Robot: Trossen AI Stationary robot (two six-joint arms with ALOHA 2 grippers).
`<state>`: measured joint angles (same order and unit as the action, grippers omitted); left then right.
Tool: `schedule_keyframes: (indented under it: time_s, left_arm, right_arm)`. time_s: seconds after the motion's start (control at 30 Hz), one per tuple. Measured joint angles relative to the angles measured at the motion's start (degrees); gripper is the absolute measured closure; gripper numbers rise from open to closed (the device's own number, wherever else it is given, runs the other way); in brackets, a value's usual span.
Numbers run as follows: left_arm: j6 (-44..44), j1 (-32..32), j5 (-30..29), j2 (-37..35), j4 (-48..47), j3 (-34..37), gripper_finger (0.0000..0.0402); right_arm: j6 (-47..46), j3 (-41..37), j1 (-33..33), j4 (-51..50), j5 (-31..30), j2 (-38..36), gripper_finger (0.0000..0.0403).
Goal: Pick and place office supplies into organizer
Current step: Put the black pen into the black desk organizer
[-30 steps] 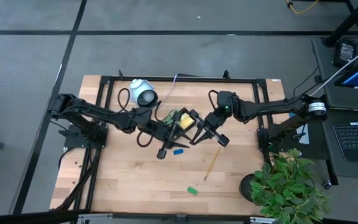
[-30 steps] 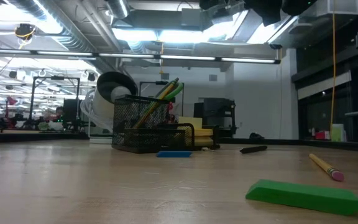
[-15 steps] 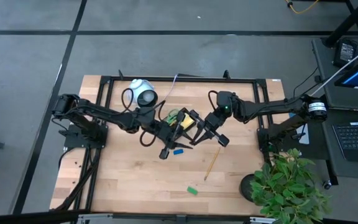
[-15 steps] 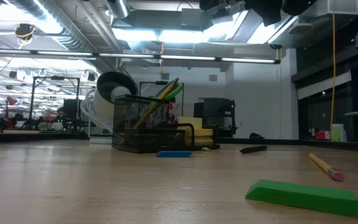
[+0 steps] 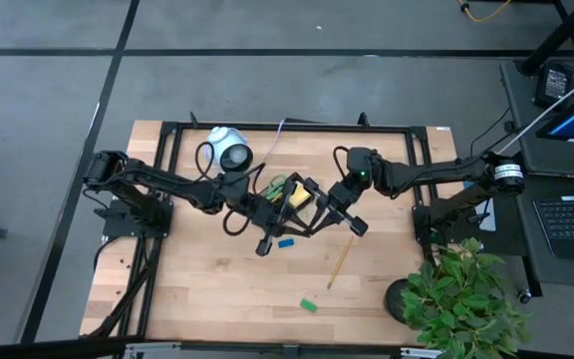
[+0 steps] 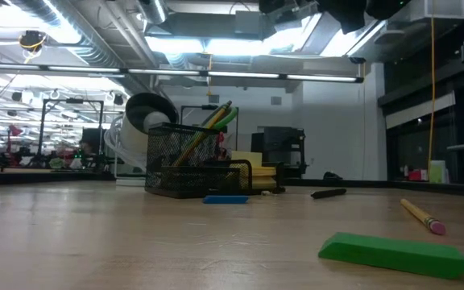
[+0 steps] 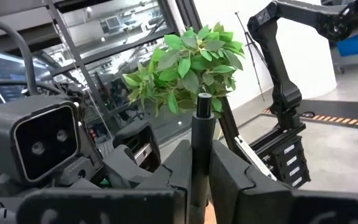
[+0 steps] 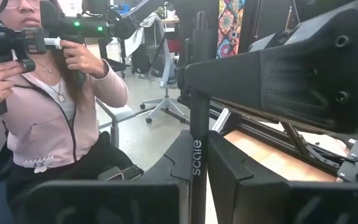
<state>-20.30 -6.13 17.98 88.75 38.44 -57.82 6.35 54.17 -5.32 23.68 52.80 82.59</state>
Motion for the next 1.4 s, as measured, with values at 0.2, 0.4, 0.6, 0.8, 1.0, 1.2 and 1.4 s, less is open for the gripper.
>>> schedule_keyframes:
  time_s: [0.2,0.4,0.6,0.8,1.0,1.2,1.4]
  left_arm:
    - [-0.5,-0.1,0.0,0.0,-1.8,0.0,0.0374]
    - [-0.1,-0.2,-0.1,-1.6,-5.2,0.3,0.0374]
    - [0.1,-1.0,-5.0,-7.0,-10.5,1.9,0.0374]
    - [1.3,-2.6,-15.7,-11.6,-20.1,2.6,0.0374]
    - [3.1,-4.0,-21.9,-13.6,-25.6,2.8,0.0374]
    - [5.2,-4.3,-26.6,-15.5,-21.5,8.1,0.0374]
    - [8.6,-4.3,-35.9,-20.0,-18.7,15.1,0.0374]
  right_arm:
    - [-0.4,0.0,0.0,-2.9,-0.2,0.0,0.0332]
    - [-5.3,0.0,-0.5,-3.6,-0.2,0.0,0.0270]
    - [-4.4,0.0,-2.8,-9.1,-0.2,-0.1,0.0255]
    - [-1.2,0.0,-5.6,-14.3,-8.4,-0.1,0.0273]
    - [2.7,0.0,-6.6,-20.0,-21.9,-0.1,0.0309]
    - [5.3,0.0,-6.5,-25.5,-29.4,-0.1,0.0363]
    - [5.0,0.0,-6.1,-27.4,-31.5,-0.1,0.0393]
